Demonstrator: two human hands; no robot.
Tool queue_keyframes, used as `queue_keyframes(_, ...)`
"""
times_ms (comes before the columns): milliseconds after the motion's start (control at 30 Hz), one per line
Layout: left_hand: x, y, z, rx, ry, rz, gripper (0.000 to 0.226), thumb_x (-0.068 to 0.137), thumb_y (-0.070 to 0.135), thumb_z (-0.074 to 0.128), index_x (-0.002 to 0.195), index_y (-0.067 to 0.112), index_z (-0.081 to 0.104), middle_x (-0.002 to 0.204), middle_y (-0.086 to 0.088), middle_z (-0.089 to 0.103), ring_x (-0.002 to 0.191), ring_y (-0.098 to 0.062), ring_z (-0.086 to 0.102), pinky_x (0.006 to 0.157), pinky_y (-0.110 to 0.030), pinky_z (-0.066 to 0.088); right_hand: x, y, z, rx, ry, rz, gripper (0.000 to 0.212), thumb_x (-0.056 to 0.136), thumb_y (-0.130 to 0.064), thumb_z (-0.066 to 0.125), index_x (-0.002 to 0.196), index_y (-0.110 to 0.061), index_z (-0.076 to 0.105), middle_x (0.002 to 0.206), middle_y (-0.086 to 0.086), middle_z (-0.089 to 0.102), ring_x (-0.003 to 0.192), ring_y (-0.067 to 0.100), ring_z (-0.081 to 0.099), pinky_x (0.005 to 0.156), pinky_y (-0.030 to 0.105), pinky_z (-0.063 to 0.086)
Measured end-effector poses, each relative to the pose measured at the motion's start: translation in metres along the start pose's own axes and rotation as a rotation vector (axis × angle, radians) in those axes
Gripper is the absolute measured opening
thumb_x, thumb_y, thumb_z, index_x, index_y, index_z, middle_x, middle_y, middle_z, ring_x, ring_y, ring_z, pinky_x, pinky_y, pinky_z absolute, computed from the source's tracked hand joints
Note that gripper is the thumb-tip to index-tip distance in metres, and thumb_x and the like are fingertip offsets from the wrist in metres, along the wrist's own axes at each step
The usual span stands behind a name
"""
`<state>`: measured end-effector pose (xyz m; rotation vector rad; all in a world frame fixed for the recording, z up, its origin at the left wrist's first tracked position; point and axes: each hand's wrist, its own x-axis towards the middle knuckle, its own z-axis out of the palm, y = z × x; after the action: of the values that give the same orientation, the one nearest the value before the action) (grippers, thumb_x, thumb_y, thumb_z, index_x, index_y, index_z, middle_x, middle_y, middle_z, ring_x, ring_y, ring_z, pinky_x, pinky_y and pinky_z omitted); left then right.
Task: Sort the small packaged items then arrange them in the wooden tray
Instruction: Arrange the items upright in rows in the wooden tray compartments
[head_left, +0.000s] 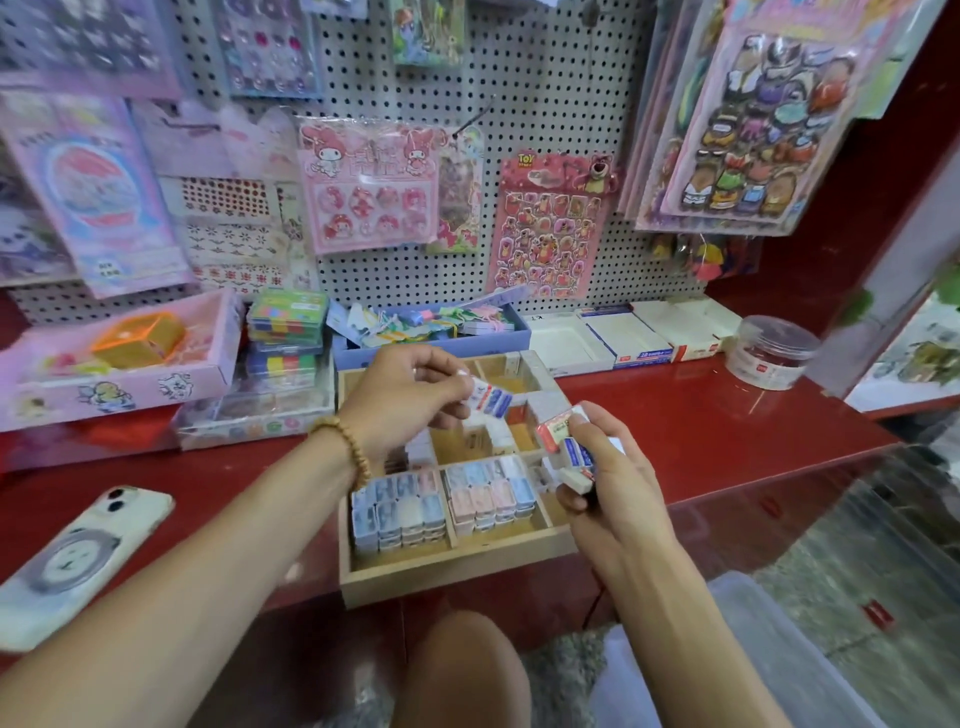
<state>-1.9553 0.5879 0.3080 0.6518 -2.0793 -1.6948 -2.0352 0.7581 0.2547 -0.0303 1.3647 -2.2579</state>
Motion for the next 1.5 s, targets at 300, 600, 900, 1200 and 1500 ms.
queue_keyframes(300, 0.009, -0.049, -0.05, 0.755, 0.044, 0.125, 0.003, 0.088, 0.019, 0.068, 0.091, 0.02, 0.069, 0.084, 0.008, 0.064, 0.073, -0.005, 0.061, 0.076, -0.027, 0.052, 0.0, 0.017, 0.012, -0.115, -0.013, 0.023, 0.007, 0.093, -0.015, 0.066, 0.1, -0.015, 0.069, 0.07, 0.007, 0.066, 0.042, 0.008, 0.046, 0.033, 0.018, 0.028)
queue_keyframes(600, 0.03, -0.056, -0.053, 0.875, 0.009, 0.185, 0.003, 0.091, 0.021, 0.064, 0.092, 0.021, 0.067, 0.08, 0.009, 0.064, 0.069, 0.0, 0.058, 0.071, -0.023, 0.043, 0.004, 0.021, 0.01, -0.133, -0.007, 0.041, 0.01, 0.092, -0.018, 0.068, 0.102, -0.016, 0.07, 0.073, 0.006, 0.068, 0.046, 0.008, 0.054, 0.034, 0.018, 0.033)
queue_keyframes(900, 0.033, -0.085, -0.046, 0.97, -0.012, 0.171, 0.014, 0.081, 0.01, 0.072, 0.092, 0.019, 0.068, 0.09, 0.006, 0.062, 0.086, -0.011, 0.056, 0.078, -0.022, 0.044, 0.006, 0.026, 0.015, -0.144, -0.043, 0.063, 0.004, 0.093, -0.017, 0.067, 0.096, -0.017, 0.066, 0.076, 0.004, 0.068, 0.046, 0.006, 0.055, 0.035, 0.017, 0.035)
queue_keyframes(1200, 0.03, -0.101, -0.04, 0.956, 0.024, 0.224, 0.026, 0.079, 0.0, 0.065, 0.087, 0.023, 0.056, 0.091, 0.004, 0.052, 0.087, -0.016, 0.053, 0.078, -0.028, 0.042, 0.007, 0.029, 0.013, -0.154, -0.077, 0.055, 0.008, 0.093, -0.017, 0.066, 0.101, -0.014, 0.066, 0.085, 0.01, 0.07, 0.05, 0.007, 0.056, 0.036, 0.017, 0.035)
queue_keyframes(1500, 0.025, -0.079, -0.048, 1.03, -0.042, 0.188, 0.01, 0.088, 0.026, 0.067, 0.095, 0.021, 0.071, 0.097, 0.005, 0.064, 0.086, -0.011, 0.058, 0.082, -0.029, 0.049, 0.004, 0.03, 0.018, -0.128, -0.051, 0.059, 0.012, 0.091, -0.015, 0.068, 0.102, -0.013, 0.066, 0.085, 0.009, 0.069, 0.049, 0.007, 0.057, 0.035, 0.016, 0.035)
